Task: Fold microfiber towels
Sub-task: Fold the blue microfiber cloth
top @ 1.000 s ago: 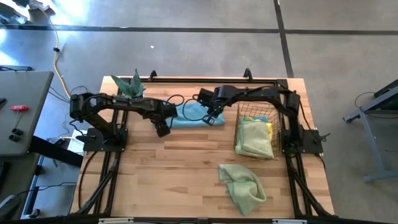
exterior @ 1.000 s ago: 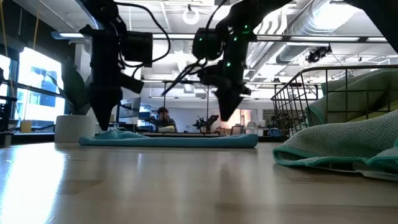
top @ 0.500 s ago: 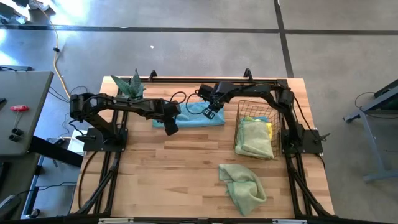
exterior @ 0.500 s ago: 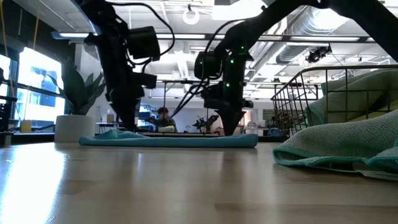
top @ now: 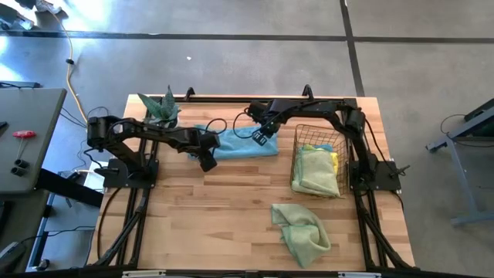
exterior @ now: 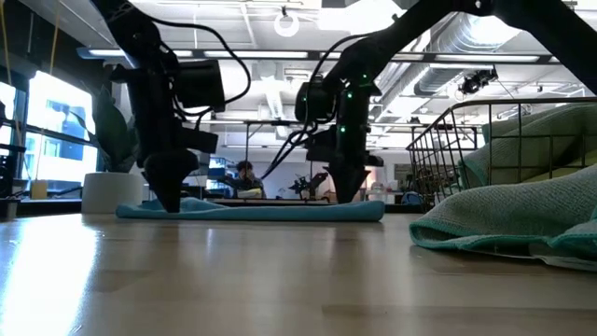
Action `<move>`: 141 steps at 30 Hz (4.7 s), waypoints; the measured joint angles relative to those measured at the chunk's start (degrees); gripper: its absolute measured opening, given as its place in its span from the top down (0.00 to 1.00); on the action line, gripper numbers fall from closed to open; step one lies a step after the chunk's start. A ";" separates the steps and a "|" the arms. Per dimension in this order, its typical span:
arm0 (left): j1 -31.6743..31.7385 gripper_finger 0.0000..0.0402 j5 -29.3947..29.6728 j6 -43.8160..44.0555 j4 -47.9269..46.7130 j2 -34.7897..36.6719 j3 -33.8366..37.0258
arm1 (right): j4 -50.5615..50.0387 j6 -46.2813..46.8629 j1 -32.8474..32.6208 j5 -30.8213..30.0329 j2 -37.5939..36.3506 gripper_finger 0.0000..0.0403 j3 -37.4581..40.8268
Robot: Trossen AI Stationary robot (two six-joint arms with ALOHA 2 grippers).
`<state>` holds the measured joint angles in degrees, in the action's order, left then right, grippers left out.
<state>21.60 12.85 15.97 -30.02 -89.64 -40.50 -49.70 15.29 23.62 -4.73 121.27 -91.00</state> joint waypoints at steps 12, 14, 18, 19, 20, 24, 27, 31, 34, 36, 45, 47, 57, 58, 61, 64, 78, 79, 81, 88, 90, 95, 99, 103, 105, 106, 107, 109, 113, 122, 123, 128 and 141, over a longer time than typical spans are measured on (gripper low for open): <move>-0.39 0.67 0.20 -0.56 0.35 -0.14 0.14 | -1.28 -0.76 -1.51 3.65 1.01 0.88 0.00; -0.38 0.67 0.12 -1.03 0.32 -0.14 0.14 | -0.54 -0.78 -1.00 3.01 1.66 0.88 0.00; -0.39 0.67 0.08 -1.54 0.35 -0.18 0.16 | -0.54 -0.76 0.28 2.37 2.62 0.88 -0.04; -0.37 0.67 0.04 -1.55 0.31 -0.18 0.16 | -0.48 -0.77 0.57 1.84 2.74 0.88 -0.13; -0.37 0.67 0.04 -1.55 0.27 -0.18 0.16 | -0.48 -0.77 0.76 0.66 2.74 0.88 -0.13; -0.37 0.67 -0.11 -2.06 0.19 -0.21 0.16 | -0.75 -1.40 2.11 -4.02 2.65 0.88 -0.11; -0.37 0.67 -0.20 -2.56 0.15 -0.21 0.16 | -0.98 -2.27 2.90 -5.80 2.65 0.88 -0.09; -0.37 0.67 -0.22 -2.02 0.13 -0.21 0.16 | -1.20 -2.08 3.35 -3.03 2.51 0.88 -0.07; -0.37 0.67 -0.25 -1.29 0.10 -0.23 -0.02 | -2.59 -2.74 3.10 1.60 2.19 0.88 -1.41; -0.37 0.67 -0.30 -1.29 -0.34 -0.12 -0.80 | -3.18 -2.73 2.51 2.57 1.59 0.88 -3.24; 0.09 0.67 -0.16 -3.53 -0.38 0.18 -5.09 | -2.20 0.24 -1.98 4.92 0.20 0.88 -7.33; 0.30 0.67 0.80 -3.72 0.26 0.22 -5.41 | -2.10 0.31 -3.41 4.98 0.41 0.88 -6.48; 4.37 0.67 8.61 -6.10 0.28 -0.08 -4.80 | 2.83 4.22 -6.86 3.49 0.49 0.88 0.68; 4.85 0.67 8.41 -6.02 0.28 -0.08 -4.35 | 2.83 4.45 -7.08 3.54 0.49 0.88 1.52; 5.56 0.67 7.19 -5.51 -0.75 -0.09 -3.09 | 3.09 4.80 -8.02 3.49 0.46 0.88 3.73; 5.45 0.67 6.75 -4.41 -4.17 -0.09 -2.81 | 3.21 3.96 -8.80 2.94 0.16 0.88 4.82; -2.09 0.67 -2.63 8.65 -8.39 -0.03 -2.81 | 4.23 -0.37 -9.01 0.05 0.05 0.88 5.14; -3.06 0.67 -3.73 10.61 -8.35 -0.03 -2.81 | 4.31 -0.75 -9.01 -0.23 0.05 0.88 5.16; -5.19 0.67 -5.48 14.10 -8.33 -0.01 -2.83 | 4.52 -1.25 -8.95 -0.69 0.05 0.88 5.18; -11.84 0.67 -7.92 20.47 -9.34 0.18 -2.88 | 5.13 -3.42 -8.57 -1.20 0.18 0.88 4.57; -12.72 0.67 -8.03 20.45 -9.81 0.78 -2.88 | 3.41 -4.05 -8.51 -1.22 0.45 0.88 2.93; -12.92 0.67 -6.02 18.47 -10.06 3.36 -5.10 | -2.62 -7.05 -8.46 -1.77 0.42 0.88 -4.96; -12.60 0.67 -2.64 15.75 -9.81 5.15 -7.13 | -8.64 -8.63 -8.47 -5.35 0.32 0.88 -11.25; -11.62 0.67 0.91 13.55 -10.76 5.35 -7.14 | -14.24 -10.00 -7.91 -8.64 0.20 0.88 -14.09; -10.94 0.67 1.04 12.21 -11.08 4.97 -7.14 | -15.54 -9.78 -7.11 -8.29 -0.53 0.88 -12.97; -10.63 0.67 0.96 11.63 -11.23 4.69 -7.12 | -15.64 -9.38 -6.68 -7.98 -1.36 0.88 -11.67; -10.44 0.67 0.76 10.98 -11.32 4.60 -7.12 | -15.54 -8.73 -6.22 -7.24 -2.62 0.88 -9.85; -10.19 0.67 0.66 9.71 -11.28 4.65 -7.12 | -14.23 -7.17 -5.50 -6.27 -6.04 0.88 -5.39; -9.58 0.67 -0.61 6.27 -11.36 4.65 -7.12 | -5.55 -3.68 -4.38 -4.29 -16.00 0.88 6.55; -8.06 0.67 -8.60 -1.68 -10.04 4.79 -3.48 | 28.84 14.78 -2.29 0.66 -29.85 0.88 31.33; -7.81 0.67 -8.97 -1.45 -9.67 4.80 -2.56 | 30.31 16.75 -2.14 0.73 -29.92 0.87 32.28; -7.30 0.67 -10.10 1.91 -5.71 4.80 1.50 | 30.53 18.80 -1.74 0.76 -29.15 0.78 32.89; -7.39 0.67 -12.02 7.47 -1.31 5.15 3.24 | 27.50 20.03 1.65 9.11 -29.79 0.43 28.21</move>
<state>14.21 0.82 23.44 -31.33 -84.49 -37.26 -22.19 35.32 25.27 4.39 91.48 -62.79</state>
